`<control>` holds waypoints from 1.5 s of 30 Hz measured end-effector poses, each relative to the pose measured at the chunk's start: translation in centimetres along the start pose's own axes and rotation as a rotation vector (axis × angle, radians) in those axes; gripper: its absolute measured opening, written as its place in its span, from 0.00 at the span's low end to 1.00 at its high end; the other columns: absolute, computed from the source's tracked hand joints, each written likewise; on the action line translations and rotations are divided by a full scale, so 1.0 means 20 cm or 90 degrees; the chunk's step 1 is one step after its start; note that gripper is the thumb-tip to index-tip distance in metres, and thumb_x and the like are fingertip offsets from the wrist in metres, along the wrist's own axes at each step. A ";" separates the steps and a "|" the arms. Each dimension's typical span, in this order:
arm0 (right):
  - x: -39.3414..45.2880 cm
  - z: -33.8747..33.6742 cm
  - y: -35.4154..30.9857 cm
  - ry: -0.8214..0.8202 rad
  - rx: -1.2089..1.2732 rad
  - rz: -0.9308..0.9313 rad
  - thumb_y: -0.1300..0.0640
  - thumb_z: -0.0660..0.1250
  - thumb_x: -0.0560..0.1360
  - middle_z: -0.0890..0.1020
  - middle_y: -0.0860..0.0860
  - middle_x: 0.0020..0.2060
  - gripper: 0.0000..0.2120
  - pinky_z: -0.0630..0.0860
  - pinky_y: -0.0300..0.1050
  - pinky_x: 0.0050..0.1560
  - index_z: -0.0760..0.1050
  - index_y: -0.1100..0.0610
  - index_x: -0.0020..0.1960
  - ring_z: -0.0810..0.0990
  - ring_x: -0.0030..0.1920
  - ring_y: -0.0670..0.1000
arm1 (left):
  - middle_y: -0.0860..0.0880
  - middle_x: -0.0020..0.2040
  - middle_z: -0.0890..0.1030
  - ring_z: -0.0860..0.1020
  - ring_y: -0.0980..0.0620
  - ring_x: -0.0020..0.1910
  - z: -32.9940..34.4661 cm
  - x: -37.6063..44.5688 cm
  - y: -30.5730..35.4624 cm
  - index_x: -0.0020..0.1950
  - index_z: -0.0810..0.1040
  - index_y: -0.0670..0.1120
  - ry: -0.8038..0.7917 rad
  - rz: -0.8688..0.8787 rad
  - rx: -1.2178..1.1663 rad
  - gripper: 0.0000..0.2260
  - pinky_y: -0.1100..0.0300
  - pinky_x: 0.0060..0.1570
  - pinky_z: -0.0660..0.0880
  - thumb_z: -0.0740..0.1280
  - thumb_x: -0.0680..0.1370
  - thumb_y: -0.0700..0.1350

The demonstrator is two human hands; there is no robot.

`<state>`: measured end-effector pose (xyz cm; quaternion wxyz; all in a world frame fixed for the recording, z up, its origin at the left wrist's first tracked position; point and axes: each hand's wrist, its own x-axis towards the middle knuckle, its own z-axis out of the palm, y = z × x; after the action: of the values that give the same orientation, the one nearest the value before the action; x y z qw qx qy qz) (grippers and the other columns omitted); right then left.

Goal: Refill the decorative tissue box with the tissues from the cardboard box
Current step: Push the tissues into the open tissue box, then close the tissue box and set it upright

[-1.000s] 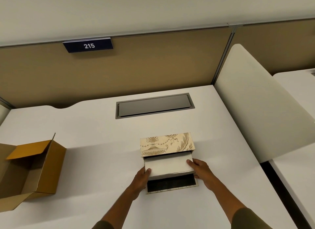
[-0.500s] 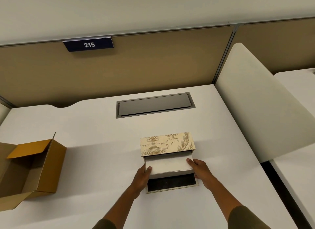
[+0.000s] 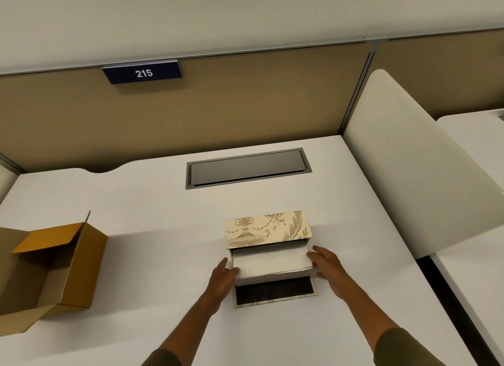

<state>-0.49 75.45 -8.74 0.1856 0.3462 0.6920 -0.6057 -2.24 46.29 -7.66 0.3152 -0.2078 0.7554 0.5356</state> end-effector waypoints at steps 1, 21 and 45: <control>0.00 -0.02 -0.01 0.006 0.016 -0.011 0.54 0.63 0.78 0.73 0.56 0.67 0.24 0.74 0.49 0.58 0.66 0.55 0.73 0.73 0.64 0.57 | 0.41 0.75 0.65 0.67 0.41 0.71 -0.01 0.00 0.00 0.78 0.58 0.48 0.022 0.006 -0.002 0.26 0.43 0.70 0.68 0.61 0.81 0.46; 0.07 0.03 -0.28 0.085 -0.074 -0.193 0.57 0.63 0.79 0.77 0.52 0.54 0.12 0.73 0.47 0.49 0.71 0.58 0.62 0.76 0.53 0.53 | 0.37 0.51 0.83 0.76 0.45 0.45 -0.06 0.00 0.21 0.43 0.70 0.40 0.168 0.202 -0.085 0.08 0.51 0.44 0.73 0.67 0.79 0.40; -0.16 0.00 -0.07 0.105 -0.108 -0.263 0.58 0.66 0.78 0.78 0.51 0.49 0.06 0.72 0.33 0.38 0.72 0.55 0.54 0.77 0.47 0.51 | 0.43 0.50 0.85 0.82 0.43 0.54 -0.06 -0.15 0.00 0.43 0.74 0.35 0.130 0.251 -0.049 0.10 0.50 0.53 0.80 0.71 0.76 0.39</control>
<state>0.75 74.63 -5.57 0.0286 0.2287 0.8094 -0.5402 -0.42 45.06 -5.32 0.1178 -0.1210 0.7885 0.5914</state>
